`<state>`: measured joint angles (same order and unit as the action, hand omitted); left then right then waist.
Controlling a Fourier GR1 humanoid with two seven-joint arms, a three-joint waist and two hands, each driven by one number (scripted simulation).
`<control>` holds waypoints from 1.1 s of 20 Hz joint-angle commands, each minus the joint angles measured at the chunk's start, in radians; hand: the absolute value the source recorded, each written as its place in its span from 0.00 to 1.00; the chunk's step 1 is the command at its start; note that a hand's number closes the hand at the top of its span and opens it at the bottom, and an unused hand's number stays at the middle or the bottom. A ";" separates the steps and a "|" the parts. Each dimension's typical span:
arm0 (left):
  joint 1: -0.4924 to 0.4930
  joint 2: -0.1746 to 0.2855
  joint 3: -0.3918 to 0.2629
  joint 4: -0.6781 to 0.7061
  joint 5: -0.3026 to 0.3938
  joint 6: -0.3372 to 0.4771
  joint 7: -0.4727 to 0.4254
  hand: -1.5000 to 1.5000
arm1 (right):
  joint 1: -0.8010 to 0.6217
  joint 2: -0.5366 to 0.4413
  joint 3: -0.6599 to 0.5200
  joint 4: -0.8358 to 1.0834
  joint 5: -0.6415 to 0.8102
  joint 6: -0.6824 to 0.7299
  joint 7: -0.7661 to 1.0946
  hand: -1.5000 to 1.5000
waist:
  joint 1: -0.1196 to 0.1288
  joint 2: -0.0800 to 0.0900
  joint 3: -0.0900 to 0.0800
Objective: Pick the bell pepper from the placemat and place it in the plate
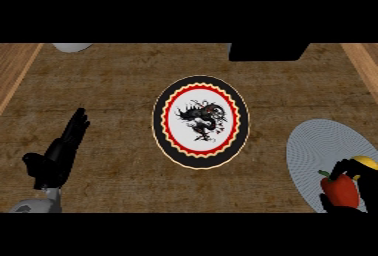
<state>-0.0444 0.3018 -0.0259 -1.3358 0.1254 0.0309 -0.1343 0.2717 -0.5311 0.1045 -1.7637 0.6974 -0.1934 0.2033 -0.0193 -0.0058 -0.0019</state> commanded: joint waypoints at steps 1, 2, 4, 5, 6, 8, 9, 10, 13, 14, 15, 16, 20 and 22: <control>0.018 -0.019 -0.011 -0.015 -0.029 0.018 -0.012 0.50 | 0.164 -0.023 -0.019 -0.258 0.012 -0.014 -0.003 1.00 | -0.002 0.001 0.001; -0.016 0.018 0.026 0.007 0.003 -0.030 -0.007 0.50 | 0.104 -0.021 -0.036 -0.267 0.014 0.012 0.025 1.00 | 0.006 0.003 0.001; -0.023 -0.001 0.023 0.036 -0.008 -0.016 -0.015 0.50 | 0.122 0.017 -0.018 -0.348 0.052 -0.021 0.046 1.00 | 0.004 0.004 0.001; 0.006 -0.011 0.000 -0.012 -0.006 -0.025 -0.005 0.50 | 0.147 0.009 -0.055 -0.393 0.025 -0.033 0.031 1.00 | 0.004 0.002 0.001; -0.014 -0.040 -0.012 0.016 -0.042 0.028 -0.003 0.50 | 0.094 0.008 -0.079 -0.407 0.022 -0.030 0.051 1.00 | 0.005 0.003 0.001; 0.044 -0.009 0.002 -0.035 -0.018 -0.019 -0.024 0.50 | 0.139 0.069 -0.018 -0.459 0.119 -0.102 0.037 1.00 | 0.010 0.001 0.002; 0.027 -0.028 -0.010 -0.034 -0.021 -0.017 0.003 0.50 | 0.035 0.022 -0.060 -0.489 0.088 0.024 0.129 1.00 | 0.019 0.004 0.001; -0.027 0.016 0.042 0.057 -0.015 -0.050 -0.049 0.50 | 0.081 0.027 -0.077 -0.517 0.074 0.001 0.085 1.00 | 0.009 0.005 0.001; 0.016 -0.041 -0.001 -0.001 -0.060 -0.013 -0.023 0.50 | 0.002 0.087 -0.010 -0.532 0.120 0.087 0.150 1.00 | 0.019 0.005 0.002; -0.059 -0.035 0.028 0.068 -0.047 -0.022 -0.011 0.50 | -0.031 0.127 0.045 -0.523 0.181 0.079 0.184 1.00 | 0.018 0.006 0.001; 0.017 -0.021 0.008 -0.072 -0.037 -0.025 0.053 0.50 | -0.084 0.130 0.071 -0.540 0.183 0.115 0.233 1.00 | 0.027 0.005 0.002; -0.021 -0.058 0.008 0.003 -0.062 0.001 -0.006 0.50 | -0.172 0.139 0.055 -0.472 0.164 0.144 0.247 1.00 | 0.025 0.007 0.001; 0.006 -0.021 0.041 -0.032 -0.035 -0.053 0.016 0.50 | -0.324 0.207 0.151 -0.447 0.257 0.239 0.361 1.00 | 0.029 0.006 0.001; 0.016 -0.036 0.031 -0.067 -0.041 -0.044 0.033 0.50 | -0.399 0.248 0.172 -0.347 0.261 0.232 0.344 1.00 | 0.031 0.006 0.002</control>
<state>-0.0540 0.2669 -0.0004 -1.3434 0.0790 -0.0060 -0.1296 0.0025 -0.3482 0.2165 -2.1953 0.9175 0.0020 0.5067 0.0065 0.0002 -0.0008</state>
